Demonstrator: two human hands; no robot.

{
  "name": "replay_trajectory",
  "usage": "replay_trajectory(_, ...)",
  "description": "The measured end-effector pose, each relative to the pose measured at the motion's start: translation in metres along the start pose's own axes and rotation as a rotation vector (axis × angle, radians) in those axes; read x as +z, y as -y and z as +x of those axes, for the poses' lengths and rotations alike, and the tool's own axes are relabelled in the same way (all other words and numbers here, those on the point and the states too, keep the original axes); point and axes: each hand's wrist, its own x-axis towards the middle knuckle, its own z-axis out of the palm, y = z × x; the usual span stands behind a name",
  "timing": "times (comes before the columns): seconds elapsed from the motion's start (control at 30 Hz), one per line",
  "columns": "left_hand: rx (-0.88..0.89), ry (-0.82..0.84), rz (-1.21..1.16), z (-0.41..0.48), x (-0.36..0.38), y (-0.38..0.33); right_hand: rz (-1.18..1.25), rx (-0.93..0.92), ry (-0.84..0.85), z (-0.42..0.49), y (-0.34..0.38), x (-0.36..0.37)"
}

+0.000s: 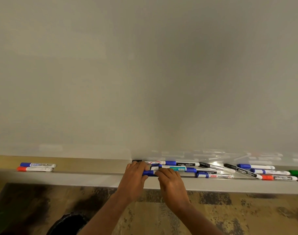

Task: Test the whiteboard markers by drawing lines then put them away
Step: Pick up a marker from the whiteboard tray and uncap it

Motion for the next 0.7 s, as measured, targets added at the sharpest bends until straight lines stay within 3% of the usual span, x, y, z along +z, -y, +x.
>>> replay_trajectory(0.47,0.085,-0.097,-0.141,-0.009,0.002,0.006,-0.049,0.005,-0.039,0.010,0.001,0.002)
replay_trajectory(0.7,-0.017,-0.193,-0.371,-0.017,-0.008,-0.002,-0.053,0.007,-0.045,0.016,0.000,0.001)
